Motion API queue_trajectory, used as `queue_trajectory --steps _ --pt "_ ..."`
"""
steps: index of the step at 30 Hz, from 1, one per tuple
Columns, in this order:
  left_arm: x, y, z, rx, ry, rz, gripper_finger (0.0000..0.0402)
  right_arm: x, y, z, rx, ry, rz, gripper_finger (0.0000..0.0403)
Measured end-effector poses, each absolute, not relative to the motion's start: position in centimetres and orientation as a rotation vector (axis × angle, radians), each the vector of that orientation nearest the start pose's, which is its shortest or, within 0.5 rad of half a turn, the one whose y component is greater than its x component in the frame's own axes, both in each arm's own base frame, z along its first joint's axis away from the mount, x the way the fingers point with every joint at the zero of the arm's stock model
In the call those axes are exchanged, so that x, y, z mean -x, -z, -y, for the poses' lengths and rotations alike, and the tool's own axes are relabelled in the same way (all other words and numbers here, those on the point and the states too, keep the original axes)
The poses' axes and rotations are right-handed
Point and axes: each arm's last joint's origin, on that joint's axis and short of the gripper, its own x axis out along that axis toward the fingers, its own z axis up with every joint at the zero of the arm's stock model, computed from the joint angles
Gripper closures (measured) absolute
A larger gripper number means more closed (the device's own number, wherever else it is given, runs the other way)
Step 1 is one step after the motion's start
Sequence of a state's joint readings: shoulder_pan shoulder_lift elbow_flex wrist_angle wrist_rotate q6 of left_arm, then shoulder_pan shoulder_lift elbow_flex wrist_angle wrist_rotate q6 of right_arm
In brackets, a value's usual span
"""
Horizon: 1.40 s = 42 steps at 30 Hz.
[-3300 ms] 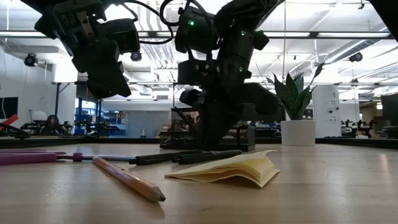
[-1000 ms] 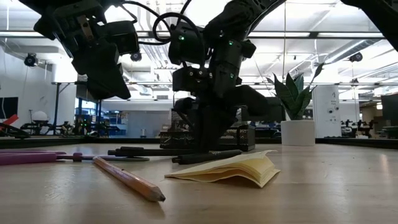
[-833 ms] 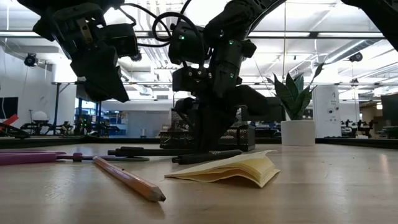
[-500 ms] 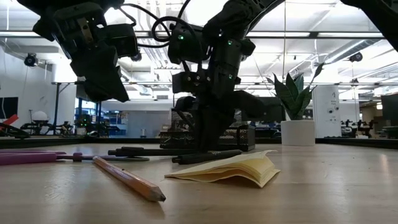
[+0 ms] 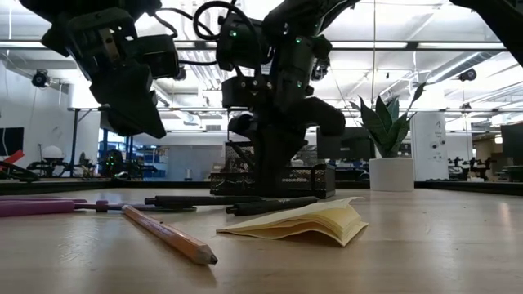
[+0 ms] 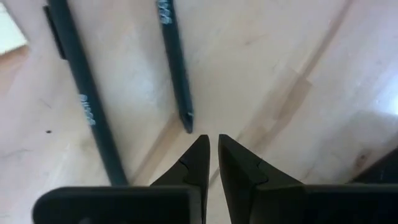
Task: Pick and place office supplies into organizer
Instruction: Put the left pen into the desk organizer
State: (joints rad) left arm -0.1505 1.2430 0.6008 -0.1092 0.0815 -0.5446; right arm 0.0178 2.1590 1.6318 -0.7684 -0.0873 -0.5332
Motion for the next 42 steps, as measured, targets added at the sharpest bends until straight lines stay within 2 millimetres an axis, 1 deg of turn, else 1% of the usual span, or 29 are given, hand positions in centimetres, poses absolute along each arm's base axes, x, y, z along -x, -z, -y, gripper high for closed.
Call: queue_trajectory --steps 4,9,20,27,37,42 --pt "-23.4 -18.7 3.8 0.491 0.012 -0.798 0.0402 -43.4 -15.8 -1.7 0.384 -0.475 -1.228 0.0376" --pt "-23.5 -18.6 3.8 0.495 0.023 -0.761 0.0402 -43.3 -15.8 -2.5 0.391 -0.493 -1.224 0.0376" --pt "-23.5 -18.7 3.8 0.495 0.024 -0.756 0.0402 -43.8 -15.8 -2.5 0.399 -0.477 -1.172 0.0376" --pt "-23.5 -18.7 3.8 0.496 0.027 -0.746 0.0402 -43.4 -15.1 -2.5 0.397 -0.482 -1.190 0.0376" --pt "-23.5 -18.6 3.8 0.496 0.026 -0.737 0.0402 -43.7 -14.9 -2.4 0.402 -0.471 -1.149 0.0376" --pt "-23.6 -18.8 3.8 0.500 0.030 -0.727 0.0402 -43.6 -14.5 -2.4 0.401 -0.471 -1.150 0.0376"
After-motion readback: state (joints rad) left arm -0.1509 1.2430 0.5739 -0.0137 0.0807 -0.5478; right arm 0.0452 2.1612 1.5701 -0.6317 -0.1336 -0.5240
